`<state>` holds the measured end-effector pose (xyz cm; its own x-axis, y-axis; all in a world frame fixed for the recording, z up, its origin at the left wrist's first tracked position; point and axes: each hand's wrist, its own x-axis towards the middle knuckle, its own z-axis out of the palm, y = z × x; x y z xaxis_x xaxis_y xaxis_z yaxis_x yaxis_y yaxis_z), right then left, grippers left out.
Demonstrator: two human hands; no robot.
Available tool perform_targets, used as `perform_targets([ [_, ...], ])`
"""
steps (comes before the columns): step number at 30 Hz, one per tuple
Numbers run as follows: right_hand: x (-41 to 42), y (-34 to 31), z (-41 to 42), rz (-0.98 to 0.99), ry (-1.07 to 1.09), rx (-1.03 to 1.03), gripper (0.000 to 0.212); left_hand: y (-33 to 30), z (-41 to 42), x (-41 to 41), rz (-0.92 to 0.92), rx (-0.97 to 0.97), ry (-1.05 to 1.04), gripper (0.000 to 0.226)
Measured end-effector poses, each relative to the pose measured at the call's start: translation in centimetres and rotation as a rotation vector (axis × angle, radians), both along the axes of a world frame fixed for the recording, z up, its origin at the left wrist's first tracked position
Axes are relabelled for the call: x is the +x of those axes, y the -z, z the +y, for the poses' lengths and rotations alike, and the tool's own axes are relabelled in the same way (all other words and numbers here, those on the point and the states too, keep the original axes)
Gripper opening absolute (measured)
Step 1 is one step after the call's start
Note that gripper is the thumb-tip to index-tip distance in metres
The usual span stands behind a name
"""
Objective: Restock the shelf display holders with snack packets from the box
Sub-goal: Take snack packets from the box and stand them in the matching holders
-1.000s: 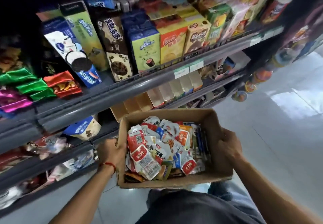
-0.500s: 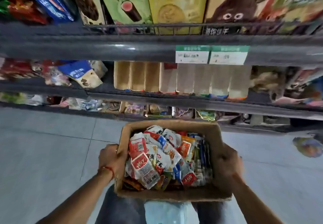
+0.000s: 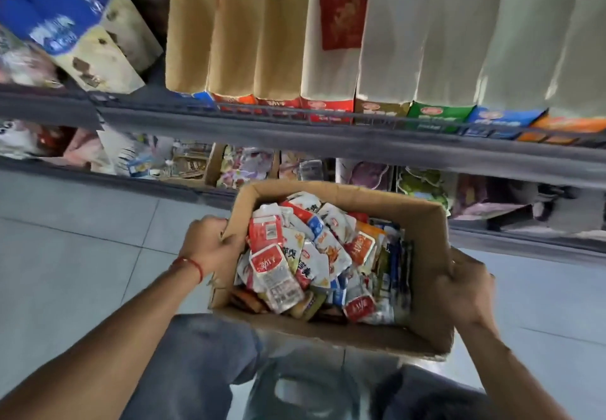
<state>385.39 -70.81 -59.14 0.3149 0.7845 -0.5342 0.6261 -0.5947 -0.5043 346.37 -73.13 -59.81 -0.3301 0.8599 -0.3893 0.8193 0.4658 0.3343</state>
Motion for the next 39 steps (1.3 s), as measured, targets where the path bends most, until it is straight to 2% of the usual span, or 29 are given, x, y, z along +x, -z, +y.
perform_targets([
  [2,-0.6,1.6,0.4,-0.008,-0.009,0.066,0.040,1.8,2.0,-1.5,0.007,-0.013,0.070,0.035],
  [4,-1.0,3.0,0.5,-0.012,-0.034,0.166,0.035,3.7,2.9,-3.1,0.025,0.071,0.107,0.026],
  [7,-0.9,4.4,0.6,-0.056,-0.110,0.259,0.019,6.2,1.9,-4.6,0.005,0.264,0.142,0.022],
  [10,-0.7,5.5,1.7,-0.134,-0.190,0.291,0.008,7.3,2.3,-5.2,0.021,0.289,0.114,0.027],
  [13,-1.1,6.7,3.3,-0.321,-0.294,0.220,0.025,7.0,4.3,-5.5,-0.026,0.267,0.124,0.029],
  [16,-1.3,7.5,4.7,-0.393,-0.369,0.141,0.048,6.4,4.9,-5.1,0.056,0.214,0.209,0.032],
  [18,-2.1,6.8,3.7,-0.395,-0.309,0.147,0.056,5.8,4.0,-5.1,0.031,0.207,0.219,0.018],
  [20,-3.7,5.2,1.7,-0.492,-0.236,0.267,0.054,5.3,3.6,-5.2,-0.046,0.205,0.194,0.026],
  [22,-6.0,4.3,0.2,-0.574,-0.298,0.462,0.043,5.3,3.0,-5.4,-0.109,0.190,0.156,0.041],
  [24,-8.9,3.6,-1.0,-0.446,-0.445,0.548,0.036,5.0,2.2,-5.5,-0.115,0.186,0.139,0.053],
  [26,-11.7,3.5,-1.7,-0.343,-0.622,0.549,0.035,4.5,1.4,-5.4,-0.097,0.246,0.112,0.057],
  [29,-16.2,3.4,-1.4,-0.258,-0.802,0.496,0.037,2.7,0.6,-4.3,-0.063,0.379,0.103,0.040],
  [31,-18.9,4.0,0.0,-0.201,-0.886,0.419,0.043,0.8,0.3,-3.2,0.005,0.427,0.170,0.030],
  [35,-23.6,6.3,2.8,-0.305,-0.940,0.297,0.065,-1.9,-1.5,-2.8,0.009,0.607,0.161,0.025],
  [37,-25.3,8.0,3.5,-0.416,-0.933,0.265,0.075,-1.5,-2.3,-3.7,-0.063,0.638,0.135,0.025],
  [39,-26.4,9.4,3.9,-0.440,-0.867,0.260,0.087,-0.9,-2.3,-4.6,-0.101,0.630,0.119,0.026],
])
